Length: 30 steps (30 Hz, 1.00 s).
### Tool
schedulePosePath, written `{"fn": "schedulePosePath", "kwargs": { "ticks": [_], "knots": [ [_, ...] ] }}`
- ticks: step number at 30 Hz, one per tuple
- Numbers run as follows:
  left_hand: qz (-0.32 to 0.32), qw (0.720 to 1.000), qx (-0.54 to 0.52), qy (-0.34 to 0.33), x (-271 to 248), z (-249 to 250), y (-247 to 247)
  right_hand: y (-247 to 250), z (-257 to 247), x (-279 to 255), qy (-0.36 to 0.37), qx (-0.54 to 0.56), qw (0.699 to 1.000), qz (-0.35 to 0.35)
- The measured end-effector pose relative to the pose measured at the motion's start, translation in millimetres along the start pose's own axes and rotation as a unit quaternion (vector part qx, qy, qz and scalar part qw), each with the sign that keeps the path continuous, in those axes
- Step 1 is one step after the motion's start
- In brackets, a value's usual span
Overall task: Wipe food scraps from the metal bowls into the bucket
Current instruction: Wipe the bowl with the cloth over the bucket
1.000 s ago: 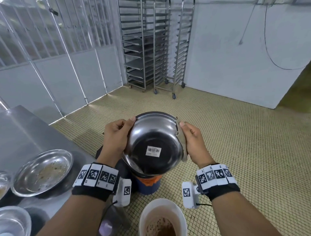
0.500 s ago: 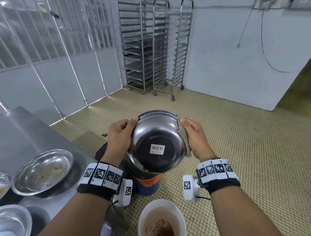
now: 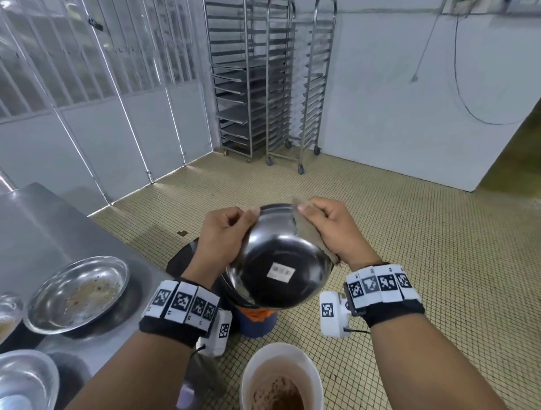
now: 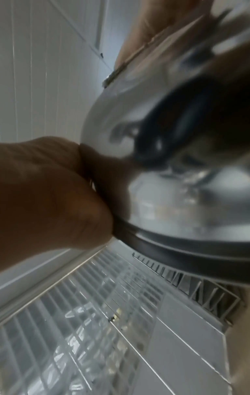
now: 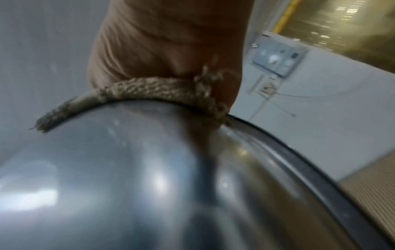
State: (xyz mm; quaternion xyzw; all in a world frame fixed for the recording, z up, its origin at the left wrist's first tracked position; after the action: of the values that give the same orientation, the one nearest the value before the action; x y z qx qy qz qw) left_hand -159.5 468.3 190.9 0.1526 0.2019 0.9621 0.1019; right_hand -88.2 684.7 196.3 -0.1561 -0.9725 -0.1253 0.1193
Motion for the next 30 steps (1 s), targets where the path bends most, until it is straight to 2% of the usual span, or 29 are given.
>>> {"fn": "schedulePosePath", "kwargs": {
  "ticks": [1, 3, 6, 8, 10, 12, 15, 17, 19, 24, 27, 30],
  "knots": [
    [-0.005, 1.000, 0.009, -0.010, -1, 3, -3, -3, -6, 3, 0.008, -0.029, 0.999, -0.021],
    [0.018, 1.000, -0.015, -0.006, 1, 1, -1, 0, -9, 5, 0.015, -0.037, 0.999, -0.015],
    [0.084, 0.989, -0.112, 0.055, 5, -16, 9, 9, 5, -5, -0.027, 0.083, 0.995, 0.039],
    [0.106, 0.980, -0.151, 0.076, 4, -25, 11, 10, 19, -12, -0.054, 0.153, 0.985, 0.062],
    [0.092, 0.989, -0.108, 0.053, 1, -25, 7, 13, 27, -14, -0.048, 0.167, 0.981, 0.082],
    [0.052, 0.998, -0.022, 0.006, -1, -18, 5, 15, 26, -14, -0.030, 0.139, 0.986, 0.083],
    [-0.007, 0.997, 0.052, -0.056, 0, -7, 1, 11, 17, -14, -0.006, 0.055, 0.998, 0.044],
    [-0.027, 0.995, 0.059, -0.076, 1, -3, -2, 2, 16, -13, 0.002, 0.017, 1.000, 0.015],
    [-0.018, 0.998, 0.027, -0.059, 2, -3, -1, -5, 19, -15, 0.005, 0.017, 1.000, 0.008],
    [0.066, 0.996, -0.059, 0.016, 4, -18, 14, -3, 34, -24, -0.023, 0.096, 0.994, 0.052],
    [0.046, 0.999, -0.025, 0.014, 2, -19, 8, -2, 34, -18, -0.032, 0.057, 0.997, 0.038],
    [-0.001, 0.999, 0.025, -0.025, -2, -6, -2, -8, 15, -7, 0.006, -0.037, 0.999, -0.017]
  ]
}}
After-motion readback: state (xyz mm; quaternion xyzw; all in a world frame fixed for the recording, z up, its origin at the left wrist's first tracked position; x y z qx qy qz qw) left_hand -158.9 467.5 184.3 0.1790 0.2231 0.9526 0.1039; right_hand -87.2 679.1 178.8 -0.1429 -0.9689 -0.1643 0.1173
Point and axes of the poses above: each hand's wrist, its own x-axis towards the middle knuckle, its own y-axis out of the back of the hand, z = x × y, the point moved 5 cm from there along x, towards the middle knuckle, and after that the axes turned 9 degrees about x, right-handed, at the moved point
